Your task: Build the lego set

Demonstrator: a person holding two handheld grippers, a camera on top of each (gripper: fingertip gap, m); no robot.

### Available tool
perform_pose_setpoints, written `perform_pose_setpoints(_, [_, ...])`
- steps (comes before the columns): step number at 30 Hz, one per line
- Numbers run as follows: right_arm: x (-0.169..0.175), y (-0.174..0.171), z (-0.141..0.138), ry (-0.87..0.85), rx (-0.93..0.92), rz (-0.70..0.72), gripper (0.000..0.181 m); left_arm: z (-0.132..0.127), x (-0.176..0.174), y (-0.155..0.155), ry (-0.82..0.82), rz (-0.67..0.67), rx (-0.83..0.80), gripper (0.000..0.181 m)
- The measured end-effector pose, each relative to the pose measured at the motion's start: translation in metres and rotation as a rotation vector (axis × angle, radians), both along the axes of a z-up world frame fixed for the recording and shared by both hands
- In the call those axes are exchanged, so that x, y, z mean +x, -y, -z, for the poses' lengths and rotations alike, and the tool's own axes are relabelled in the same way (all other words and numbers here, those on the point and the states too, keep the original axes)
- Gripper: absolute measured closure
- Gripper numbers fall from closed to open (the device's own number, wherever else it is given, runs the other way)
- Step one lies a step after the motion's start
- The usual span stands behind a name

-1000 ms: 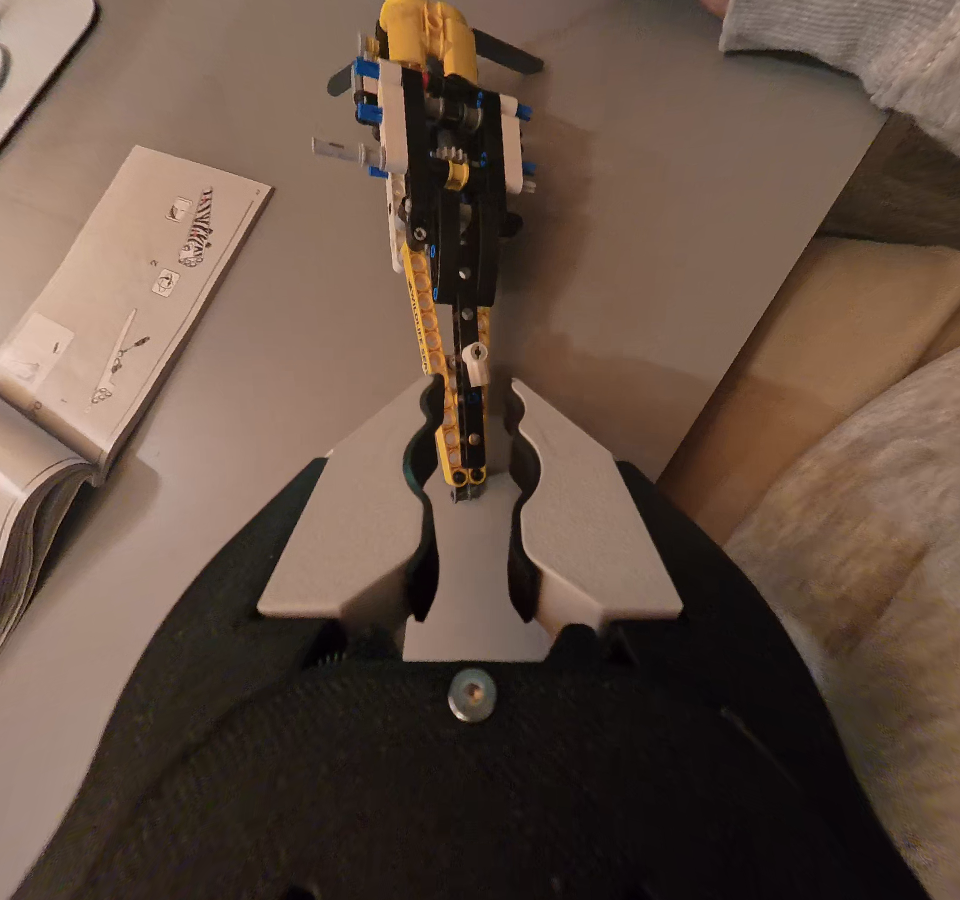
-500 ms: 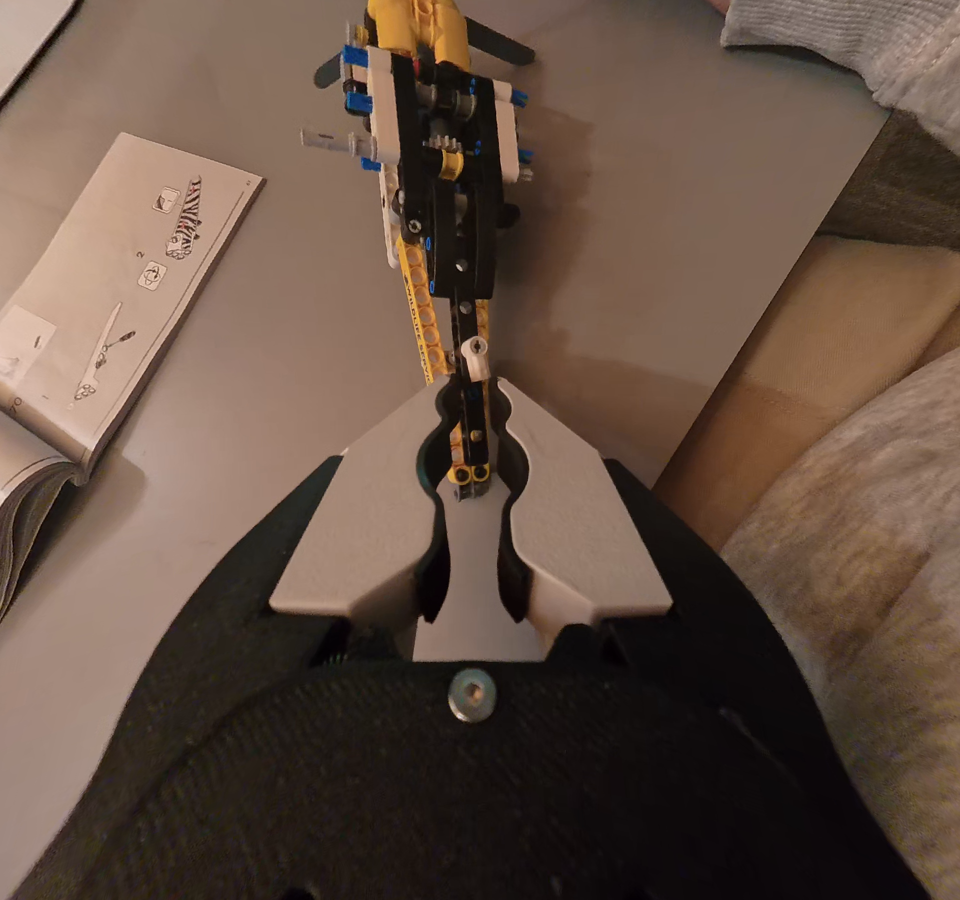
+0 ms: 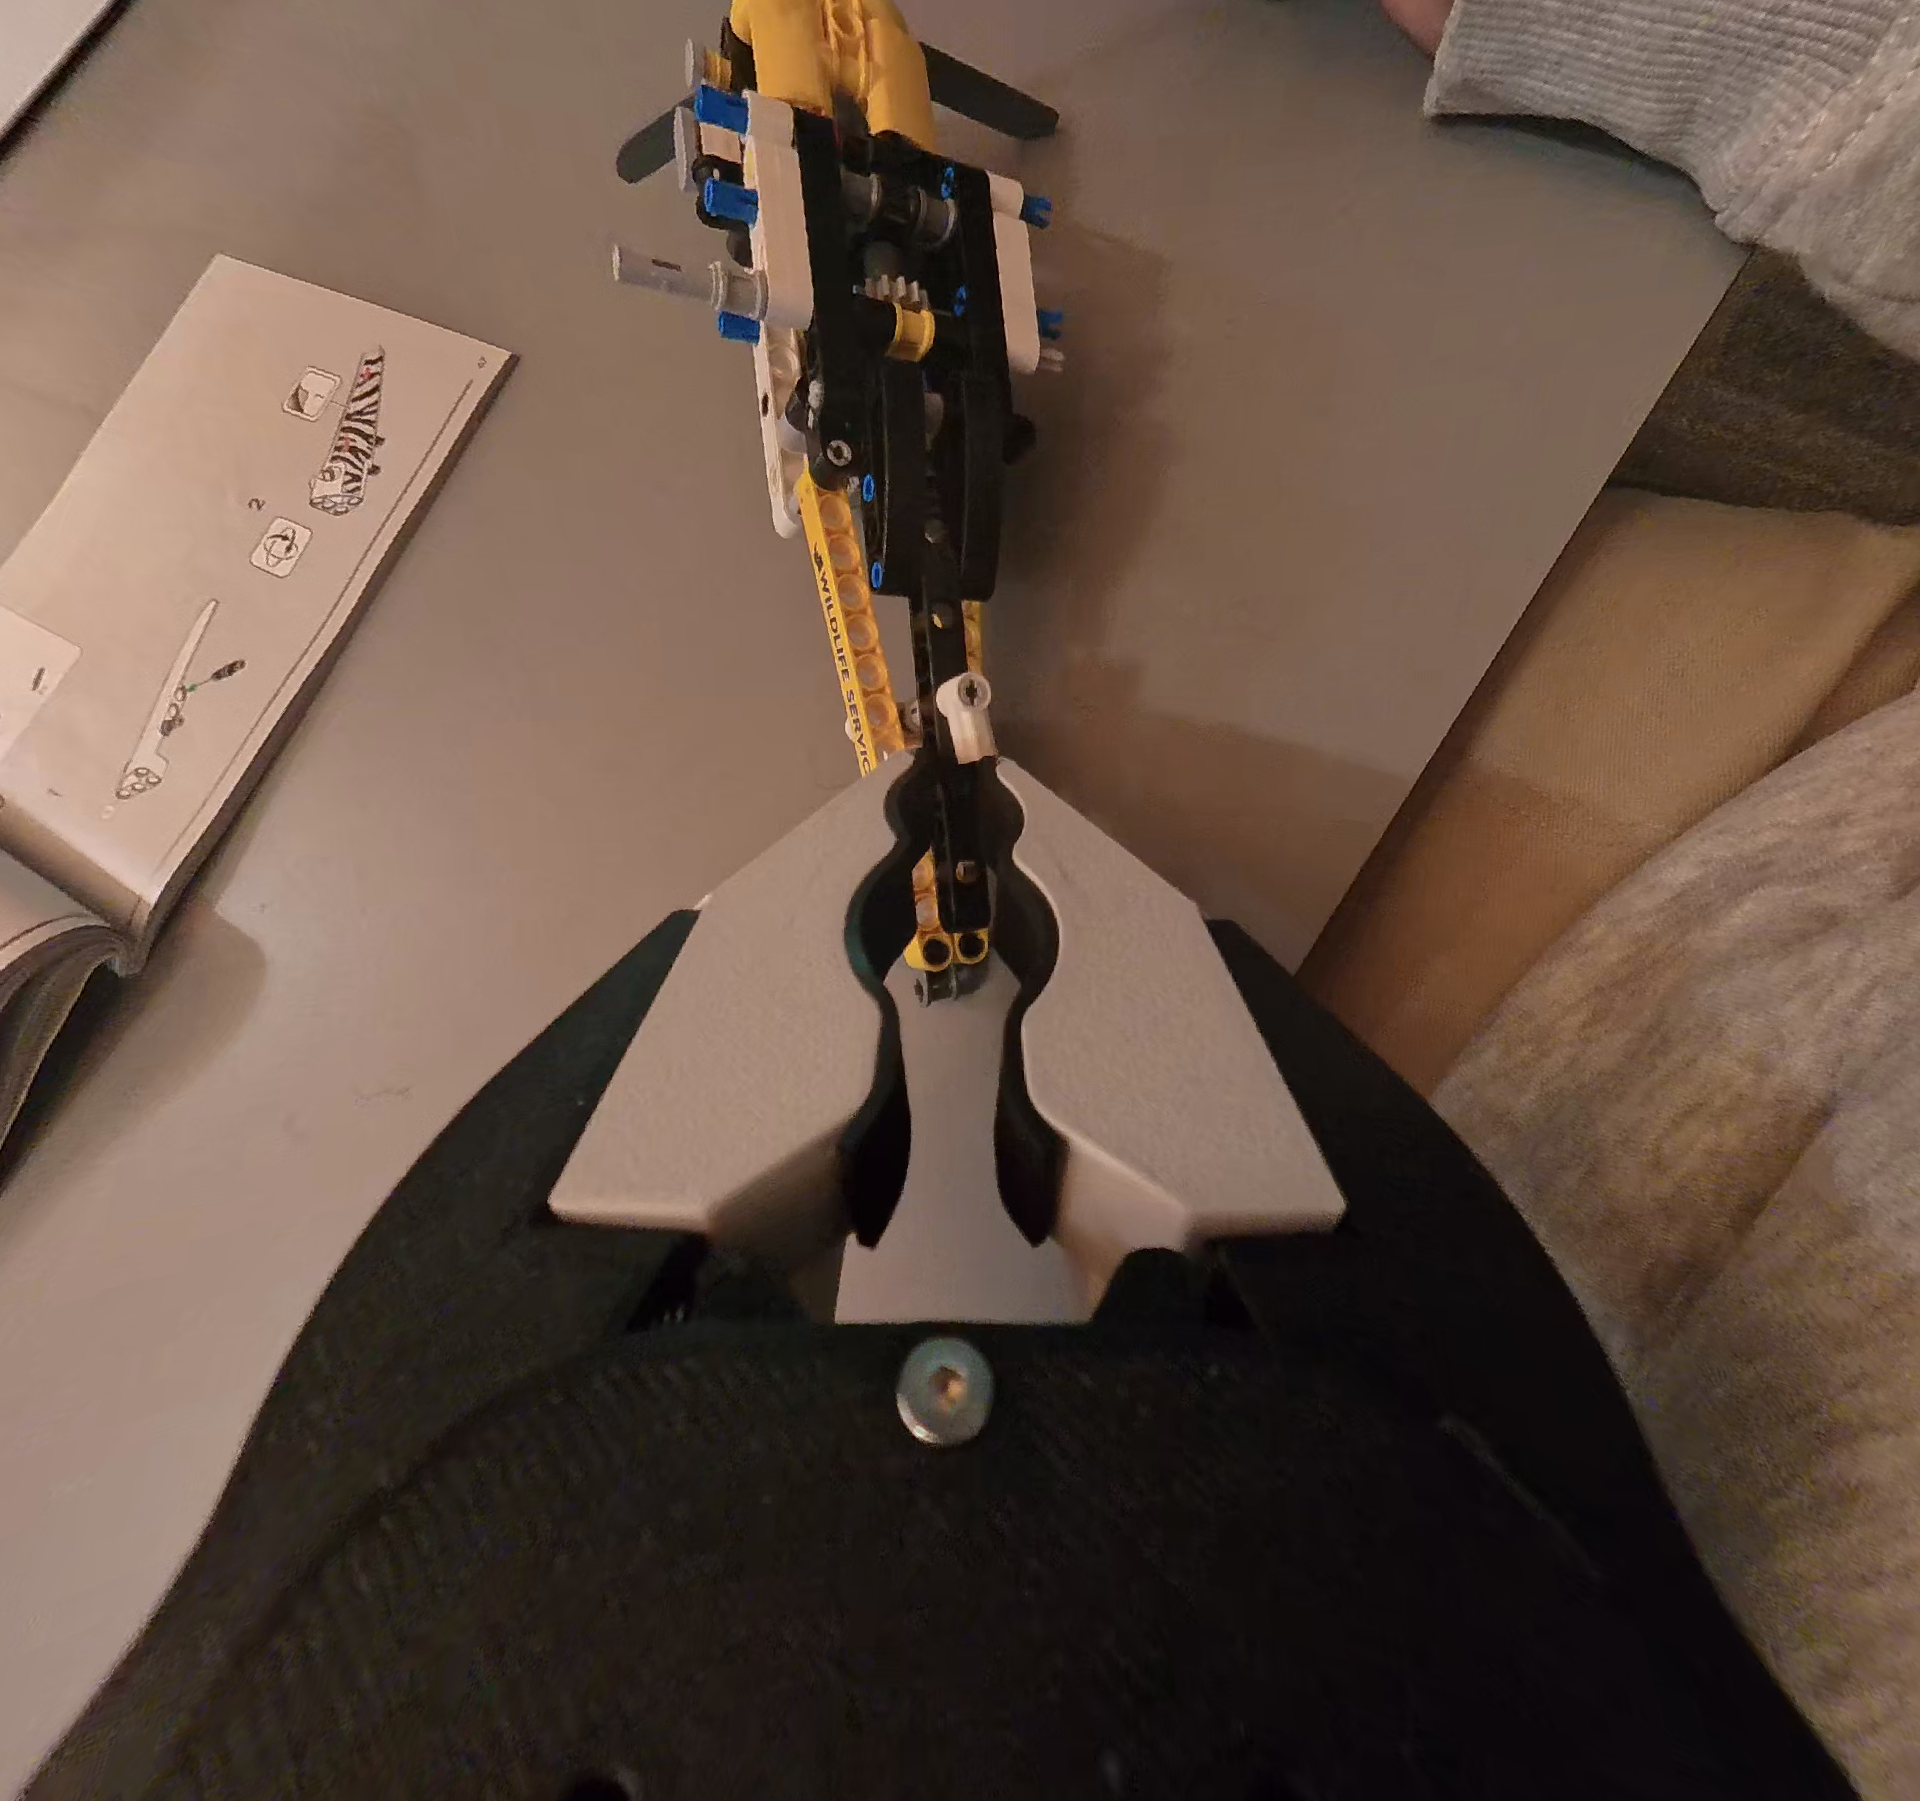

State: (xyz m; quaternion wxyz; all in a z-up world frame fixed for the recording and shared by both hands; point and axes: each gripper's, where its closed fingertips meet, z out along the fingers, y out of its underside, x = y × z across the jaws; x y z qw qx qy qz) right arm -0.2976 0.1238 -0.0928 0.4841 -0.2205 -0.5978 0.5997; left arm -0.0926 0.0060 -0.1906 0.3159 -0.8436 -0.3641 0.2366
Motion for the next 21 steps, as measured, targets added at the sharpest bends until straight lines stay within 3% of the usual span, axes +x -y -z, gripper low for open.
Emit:
perform_pose_setpoints(8, [0.0001,-0.0001,0.0000,-0.001,0.003,0.000,0.170,0.0002,-0.0001,-0.0006,-0.018,0.001,-0.012,0.175])
perform_pose_setpoints(11, [0.0001,-0.0002,0.0000,-0.001,0.003,0.000,0.170,0.0004,0.0021,-0.0051,-0.007,0.015,0.007,0.164])
perform_pose_setpoints(21, [0.0003,-0.0007,0.0001,-0.001,0.005,-0.001,0.170,-0.0027,-0.0008,-0.0049,-0.019,-0.010,0.035,0.172])
